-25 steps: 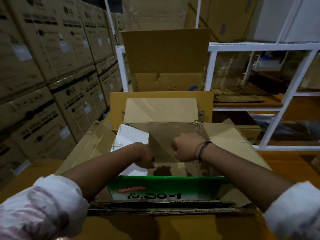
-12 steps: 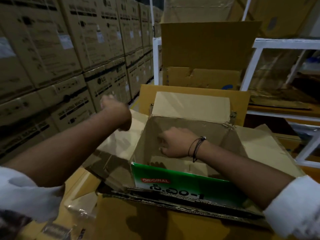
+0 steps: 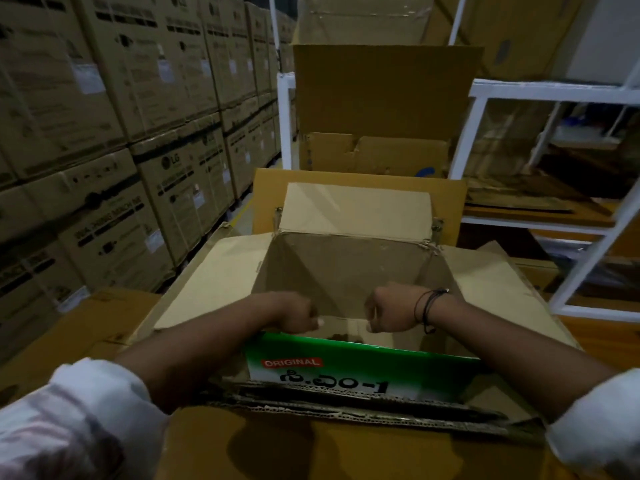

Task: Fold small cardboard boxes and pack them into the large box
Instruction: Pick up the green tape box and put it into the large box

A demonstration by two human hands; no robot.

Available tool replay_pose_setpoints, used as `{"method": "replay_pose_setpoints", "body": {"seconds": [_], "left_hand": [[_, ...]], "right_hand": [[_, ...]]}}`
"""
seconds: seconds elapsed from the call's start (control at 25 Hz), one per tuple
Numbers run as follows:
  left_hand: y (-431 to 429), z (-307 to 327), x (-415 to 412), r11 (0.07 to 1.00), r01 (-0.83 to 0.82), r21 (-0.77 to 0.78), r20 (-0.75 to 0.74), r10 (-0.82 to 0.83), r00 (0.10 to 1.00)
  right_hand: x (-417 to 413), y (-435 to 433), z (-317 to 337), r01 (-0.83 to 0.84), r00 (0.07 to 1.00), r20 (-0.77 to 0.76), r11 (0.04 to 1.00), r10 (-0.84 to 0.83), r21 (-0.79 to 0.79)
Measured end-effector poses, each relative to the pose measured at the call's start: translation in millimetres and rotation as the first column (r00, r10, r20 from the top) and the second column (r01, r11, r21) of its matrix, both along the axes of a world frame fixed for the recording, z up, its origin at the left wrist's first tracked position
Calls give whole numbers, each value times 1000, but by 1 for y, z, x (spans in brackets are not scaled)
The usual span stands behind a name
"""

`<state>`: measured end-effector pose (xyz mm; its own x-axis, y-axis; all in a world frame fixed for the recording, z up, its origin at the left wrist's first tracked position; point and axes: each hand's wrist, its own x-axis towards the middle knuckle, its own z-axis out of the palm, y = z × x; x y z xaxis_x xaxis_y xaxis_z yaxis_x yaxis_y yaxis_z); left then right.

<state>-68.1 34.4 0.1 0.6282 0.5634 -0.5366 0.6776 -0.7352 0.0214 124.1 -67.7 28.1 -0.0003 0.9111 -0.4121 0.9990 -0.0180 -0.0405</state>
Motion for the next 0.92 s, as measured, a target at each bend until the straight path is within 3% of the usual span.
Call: {"method": "replay_pose_setpoints", "body": {"seconds": [0.04, 0.12, 0.32, 0.4, 0.48, 0.64, 0.8, 0.92], "left_hand": [[0, -10, 5, 986, -24, -164, -59, 15, 998], [6, -23, 13, 949, -62, -308, -122, 25, 992], [8, -27, 26, 933, -61, -354, -106, 24, 994], [4, -12, 26, 980, 40, -197, 46, -31, 998], [5, 17, 22, 997, 35, 63, 245, -49, 968], [-4, 82, 8, 881, -76, 467, 460, -169, 871], [-44, 120, -10, 834, -152, 530, 622, -261, 738], [-82, 133, -31, 881, -130, 456, 607, -201, 769]], "right_hand": [[4, -4, -7, 11, 1000, -2, 1000, -11, -9], [8, -10, -17, 28, 999, -21, 1000, -28, 5], [5, -15, -20, 37, 998, -53, 992, -30, 120], [-1, -19, -16, 37, 997, -69, 973, -22, 228], [-7, -23, -9, 17, 997, -76, 936, 10, 352], [-15, -33, 24, -15, 1000, -14, 820, 28, 572], [-27, -62, 69, -14, 999, -16, 572, 46, 820], [-49, -99, 86, 76, 996, -93, 635, -7, 769]]}}
